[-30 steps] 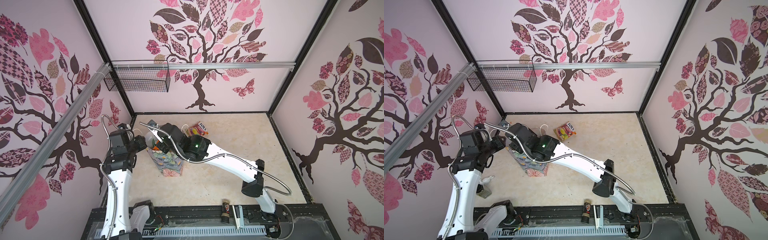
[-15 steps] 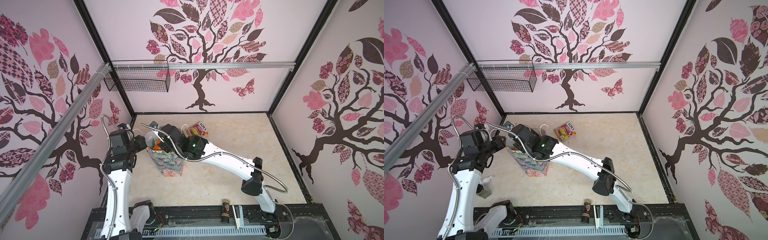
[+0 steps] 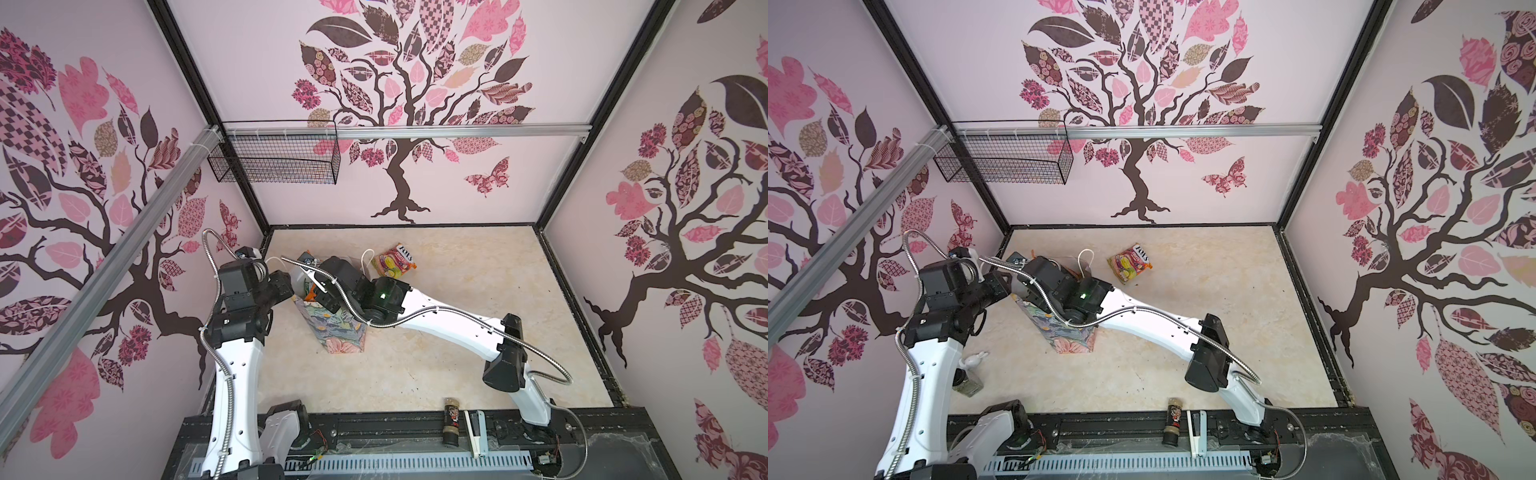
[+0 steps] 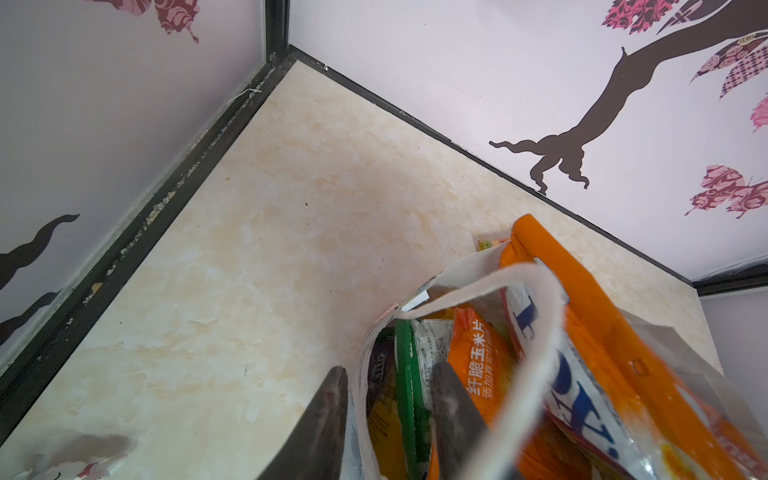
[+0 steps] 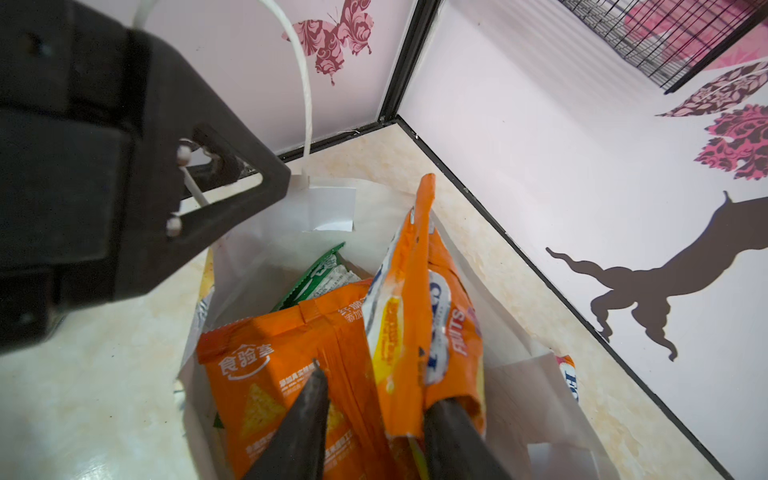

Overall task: Place the snacks into the paper bag
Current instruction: 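Lower the orange Fox's bag into the paper bag and open the right gripper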

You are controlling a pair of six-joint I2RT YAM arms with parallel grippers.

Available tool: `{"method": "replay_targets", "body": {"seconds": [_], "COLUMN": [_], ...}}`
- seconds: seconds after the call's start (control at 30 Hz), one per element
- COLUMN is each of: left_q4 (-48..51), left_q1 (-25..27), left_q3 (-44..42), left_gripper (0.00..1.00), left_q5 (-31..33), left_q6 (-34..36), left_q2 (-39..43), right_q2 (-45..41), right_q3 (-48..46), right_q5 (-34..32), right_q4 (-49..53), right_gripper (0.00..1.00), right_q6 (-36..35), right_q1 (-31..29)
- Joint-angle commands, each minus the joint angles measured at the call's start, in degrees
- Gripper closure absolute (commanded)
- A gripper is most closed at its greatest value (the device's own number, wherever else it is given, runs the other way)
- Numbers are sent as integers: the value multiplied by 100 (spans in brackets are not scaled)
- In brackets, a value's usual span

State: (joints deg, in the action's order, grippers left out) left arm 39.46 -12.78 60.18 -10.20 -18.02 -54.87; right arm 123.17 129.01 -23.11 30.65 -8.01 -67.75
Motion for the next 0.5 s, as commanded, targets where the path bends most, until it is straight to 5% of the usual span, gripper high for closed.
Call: {"method": "replay_targets", "body": {"seconds": [0.0,0.27,0.47], "left_q4": [-114,-66,606], "left_q1": [-23,-23,0], "left_q3": [-156,-6,966], "left_gripper": [59,52,45], "left_q5": [-9,150,443], "left_q6": [18,123,387], "left_q2": [47,43,-31], "right_q2": [-376,-1489,-2856], "right_q3": [247,-399,-1986], "right_q5": [487,1852,1520], "right_q4": [-18,-366,-954], "right_gripper": [55,52,50], "right_q6": [175,620,792], "right_q1": [-4,7,59]}}
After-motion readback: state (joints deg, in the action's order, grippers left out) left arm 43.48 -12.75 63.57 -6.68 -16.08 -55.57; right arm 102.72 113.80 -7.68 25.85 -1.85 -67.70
